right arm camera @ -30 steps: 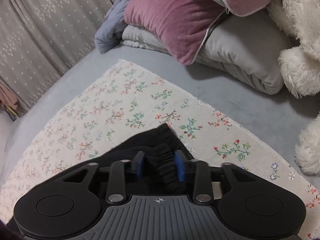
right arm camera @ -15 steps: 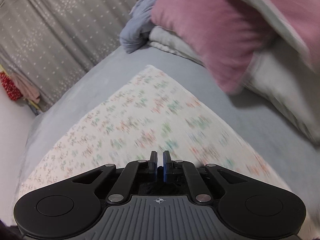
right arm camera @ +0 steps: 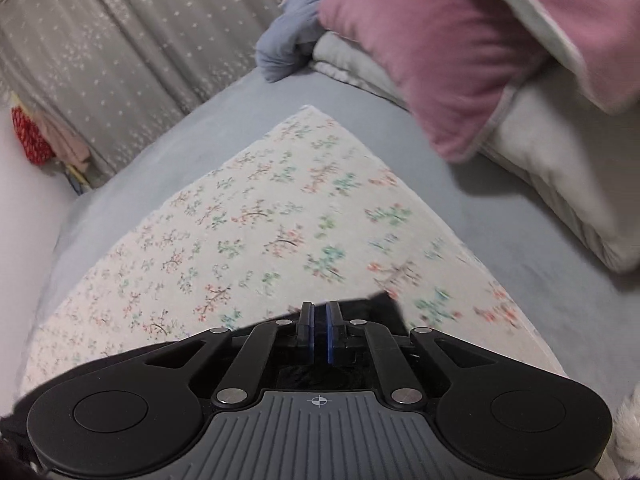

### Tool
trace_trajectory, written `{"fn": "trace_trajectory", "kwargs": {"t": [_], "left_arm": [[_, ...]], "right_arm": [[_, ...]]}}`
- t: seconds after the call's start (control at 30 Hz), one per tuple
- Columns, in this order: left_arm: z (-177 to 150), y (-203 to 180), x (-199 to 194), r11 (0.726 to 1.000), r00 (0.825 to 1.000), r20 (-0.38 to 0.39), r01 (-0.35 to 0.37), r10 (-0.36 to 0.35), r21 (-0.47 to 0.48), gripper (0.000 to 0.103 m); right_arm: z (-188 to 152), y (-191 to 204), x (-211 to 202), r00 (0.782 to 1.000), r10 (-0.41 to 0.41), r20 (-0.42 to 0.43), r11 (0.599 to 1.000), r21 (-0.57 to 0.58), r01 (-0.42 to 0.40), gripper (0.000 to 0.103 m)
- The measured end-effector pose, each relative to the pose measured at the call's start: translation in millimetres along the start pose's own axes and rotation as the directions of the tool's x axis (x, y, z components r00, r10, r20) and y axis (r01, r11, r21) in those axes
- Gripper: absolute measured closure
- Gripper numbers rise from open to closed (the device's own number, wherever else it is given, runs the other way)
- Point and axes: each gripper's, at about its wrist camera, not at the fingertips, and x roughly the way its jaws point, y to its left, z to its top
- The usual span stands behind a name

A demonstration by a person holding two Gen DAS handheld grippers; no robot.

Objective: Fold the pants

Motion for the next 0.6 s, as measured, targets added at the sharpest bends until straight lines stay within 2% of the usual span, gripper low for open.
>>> {"fn": "trace_trajectory", "kwargs": {"t": [0.13, 0.2, 0.3, 0.33, 0.37, 0.4, 0.43, 0.47, 0.5, 0.53, 0.57, 0.6], "left_arm": [[5.4, -33.7, 16.7, 0.999, 1.0, 0.005, 0.001, -0.001, 0.042, 0.092], [10.3, -53.0, 26.4, 0.999, 1.0, -0.003, 0.0, 0.0, 0.053, 0.092], [11.3, -80.3, 26.1, 0.996, 1.0, -0.002, 0.031, -0.031, 0.09, 0.092], [7.0, -85.0, 20.6, 0.991, 0.999, 0.006, 0.05, -0.051, 0.126, 0.092], [2.1, -82.9, 15.1, 0.987, 0.998, 0.009, 0.064, -0.066, 0.15, 0.092], [-1.6, -76.0, 11.5, 0.986, 0.998, 0.006, 0.065, -0.067, 0.156, 0.092], [-4.6, -63.2, 8.5, 0.988, 0.999, 0.002, 0.047, -0.048, 0.147, 0.092], [-6.6, -48.2, 7.0, 0.992, 1.0, -0.001, 0.025, -0.025, 0.126, 0.092], [-6.7, -33.1, 7.0, 0.996, 1.0, -0.005, 0.006, -0.005, 0.094, 0.092], [-7.5, -14.6, 8.2, 0.999, 1.0, -0.012, -0.009, 0.009, 0.051, 0.092], [-7.1, -0.5, 9.0, 1.0, 1.0, -0.021, -0.016, 0.017, 0.012, 0.092], [-5.8, 10.4, 9.3, 0.999, 0.999, -0.029, -0.026, 0.025, -0.023, 0.092]], "right_arm": [[34.5, 22.6, 20.8, 0.999, -0.041, -0.006, 0.998, -0.056, 0.041, 0.103], [70.7, 48.4, 28.4, 0.995, -0.081, 0.063, 0.991, -0.099, 0.087, 0.103], [116.8, 87.4, 5.4, 0.976, 0.001, 0.217, 0.994, -0.108, 0.023, 0.103], [121.4, 99.5, -4.1, 0.972, 0.033, 0.233, 0.991, -0.136, 0.0, 0.103], [118.6, 107.4, -8.6, 0.975, 0.05, 0.217, 0.984, -0.178, -0.011, 0.103], [110.8, 110.1, -6.1, 0.985, 0.066, 0.157, 0.975, -0.218, -0.03, 0.103], [99.4, 104.6, 3.9, 0.996, 0.069, 0.061, 0.974, -0.22, -0.053, 0.103], [86.3, 93.6, 17.6, 0.998, 0.049, -0.036, 0.978, -0.202, -0.055, 0.095], [71.6, 79.9, 32.6, 0.993, 0.013, -0.118, 0.982, -0.187, -0.035, 0.082], [57.8, 64.5, 46.4, 0.986, -0.026, -0.166, 0.985, -0.17, -0.003, 0.073], [47.4, 50.7, 58.1, 0.979, -0.068, -0.193, 0.989, -0.146, 0.04, 0.05], [39.8, 37.5, 68.0, 0.97, -0.113, -0.218, 0.989, -0.115, 0.089, 0.041]]}}
